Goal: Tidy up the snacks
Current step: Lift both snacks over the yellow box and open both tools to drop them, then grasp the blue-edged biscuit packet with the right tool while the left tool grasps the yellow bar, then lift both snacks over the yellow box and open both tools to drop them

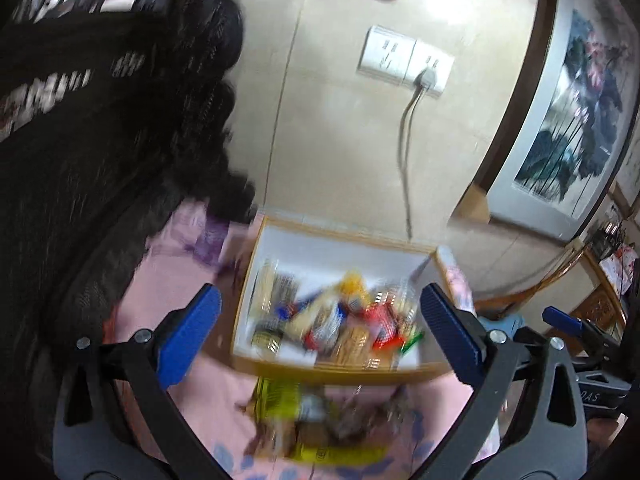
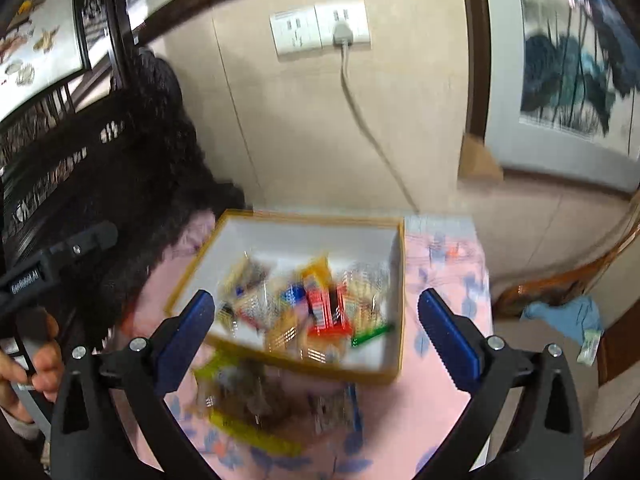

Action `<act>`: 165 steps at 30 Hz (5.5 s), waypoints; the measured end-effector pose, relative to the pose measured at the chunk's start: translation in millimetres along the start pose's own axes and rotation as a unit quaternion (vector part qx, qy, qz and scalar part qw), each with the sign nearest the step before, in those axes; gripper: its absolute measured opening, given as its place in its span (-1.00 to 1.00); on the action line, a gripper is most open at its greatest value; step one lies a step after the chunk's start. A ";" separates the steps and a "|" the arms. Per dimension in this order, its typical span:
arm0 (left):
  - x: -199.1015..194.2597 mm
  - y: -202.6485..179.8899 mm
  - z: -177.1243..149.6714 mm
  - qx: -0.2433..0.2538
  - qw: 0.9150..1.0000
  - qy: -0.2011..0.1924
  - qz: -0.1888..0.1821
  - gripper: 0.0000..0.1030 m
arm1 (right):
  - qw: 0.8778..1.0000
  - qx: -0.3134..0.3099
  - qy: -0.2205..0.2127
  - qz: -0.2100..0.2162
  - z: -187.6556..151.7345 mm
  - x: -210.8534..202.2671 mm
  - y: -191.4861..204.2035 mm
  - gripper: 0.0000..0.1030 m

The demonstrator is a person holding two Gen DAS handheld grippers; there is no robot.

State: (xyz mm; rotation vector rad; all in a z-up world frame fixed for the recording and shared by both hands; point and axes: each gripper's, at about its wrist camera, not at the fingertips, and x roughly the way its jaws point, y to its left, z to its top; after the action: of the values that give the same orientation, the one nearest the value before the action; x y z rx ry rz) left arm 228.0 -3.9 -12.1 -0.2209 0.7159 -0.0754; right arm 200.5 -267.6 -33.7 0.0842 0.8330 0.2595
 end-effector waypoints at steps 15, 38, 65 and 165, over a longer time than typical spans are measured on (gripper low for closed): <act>9.5 24.6 -138.3 0.008 0.987 0.159 0.016 0.96 | 0.990 0.031 0.136 -0.015 -114.7 59.3 -14.9 0.97; 12.0 34.6 -147.4 0.004 0.983 0.177 0.037 0.96 | 0.976 -0.088 0.200 -0.014 -123.8 173.6 -8.6 0.53; 54.4 -31.7 -188.8 0.138 0.960 0.240 -0.034 0.96 | 0.990 0.033 0.136 0.033 -144.1 74.3 -46.9 -0.49; -32.2 27.7 -19.9 0.002 0.998 -0.060 0.008 0.96 | 0.972 0.029 -0.223 -0.072 -6.5 -75.3 22.0 0.97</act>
State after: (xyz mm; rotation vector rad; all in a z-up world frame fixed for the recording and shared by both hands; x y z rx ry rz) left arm 190.4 24.3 -12.3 -0.2140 0.5977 -0.0477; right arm 143.0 -266.1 20.1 0.1309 0.3967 0.0722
